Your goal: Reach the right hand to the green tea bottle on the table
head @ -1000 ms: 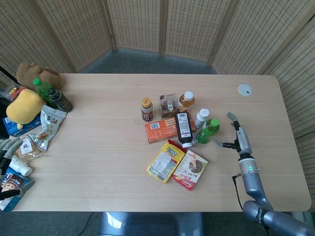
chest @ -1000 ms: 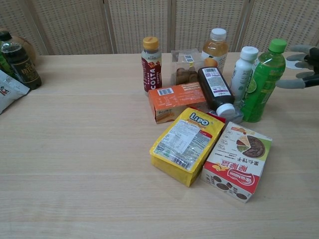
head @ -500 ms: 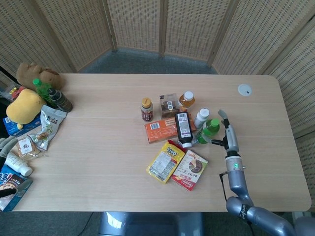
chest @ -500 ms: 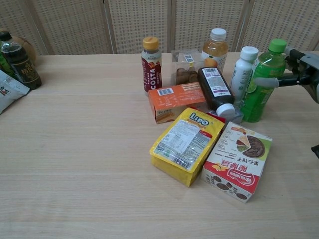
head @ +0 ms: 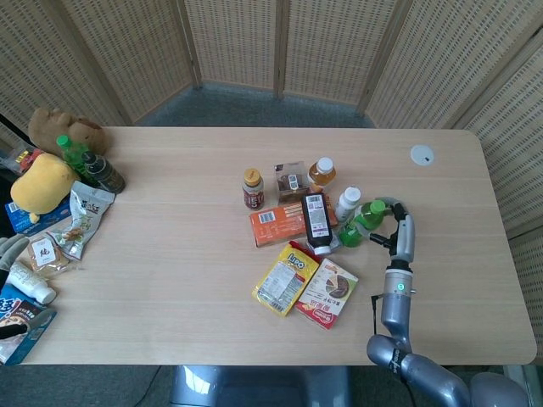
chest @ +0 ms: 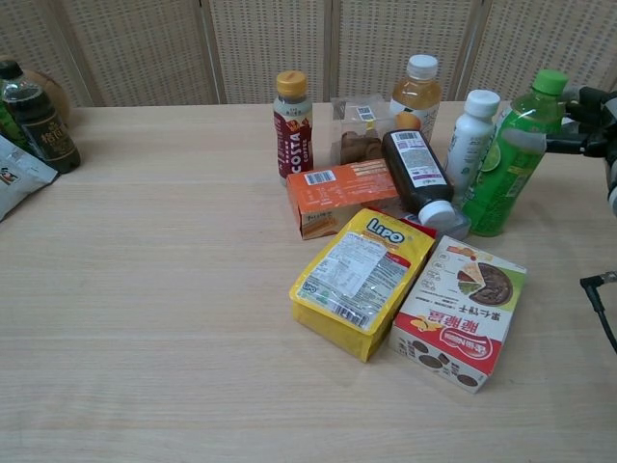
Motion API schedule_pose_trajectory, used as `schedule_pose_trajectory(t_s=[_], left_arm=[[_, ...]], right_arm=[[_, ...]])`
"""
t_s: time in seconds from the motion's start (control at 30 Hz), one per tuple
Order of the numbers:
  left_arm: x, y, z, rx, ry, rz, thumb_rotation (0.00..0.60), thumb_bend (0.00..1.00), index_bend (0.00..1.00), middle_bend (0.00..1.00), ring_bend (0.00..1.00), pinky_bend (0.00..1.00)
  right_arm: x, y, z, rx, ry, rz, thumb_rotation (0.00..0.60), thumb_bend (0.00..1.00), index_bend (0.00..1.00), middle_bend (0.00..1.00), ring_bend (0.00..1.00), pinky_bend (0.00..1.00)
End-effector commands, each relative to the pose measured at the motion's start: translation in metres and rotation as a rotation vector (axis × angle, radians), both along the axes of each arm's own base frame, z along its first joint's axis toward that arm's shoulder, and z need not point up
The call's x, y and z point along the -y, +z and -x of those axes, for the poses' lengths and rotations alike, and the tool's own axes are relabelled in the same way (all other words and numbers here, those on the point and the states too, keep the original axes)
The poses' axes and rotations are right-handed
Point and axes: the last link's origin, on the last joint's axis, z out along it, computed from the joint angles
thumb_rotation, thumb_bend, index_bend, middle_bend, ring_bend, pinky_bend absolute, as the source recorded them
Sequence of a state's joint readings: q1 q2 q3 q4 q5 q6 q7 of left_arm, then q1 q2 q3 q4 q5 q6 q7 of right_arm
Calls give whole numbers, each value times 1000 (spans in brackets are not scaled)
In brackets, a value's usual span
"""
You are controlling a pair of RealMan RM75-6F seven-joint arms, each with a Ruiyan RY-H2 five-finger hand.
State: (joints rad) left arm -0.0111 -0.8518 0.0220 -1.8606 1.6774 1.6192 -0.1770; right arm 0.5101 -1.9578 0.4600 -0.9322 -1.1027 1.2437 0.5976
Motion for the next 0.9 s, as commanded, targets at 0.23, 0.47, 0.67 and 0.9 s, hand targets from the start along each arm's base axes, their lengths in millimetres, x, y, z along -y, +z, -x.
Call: schedule_pose_trajectory(t_s=[0.23,0.47,0.67,0.9], left_arm=[[0,1,0,6,0,2,600,0,35,0,0,0],[0,1,0,14,-2,6,600,0,34,0,0,0],[1,2,0,22,-4,9,600,0,35,0,0,0],[0,1,-1,26,-8,19,600,0,35,0,0,0]], right_arm=[[-3,13,-11,10,64,65,600,0,621,886,731,771],[-9,42,-24,-29,109,141,600,0,630,895,738,783],[-21,76,-32,-51,144,205,600,0,630,894,738,782],[-25,108,-62,-61,200,230,600,0,621,889,738,782]])
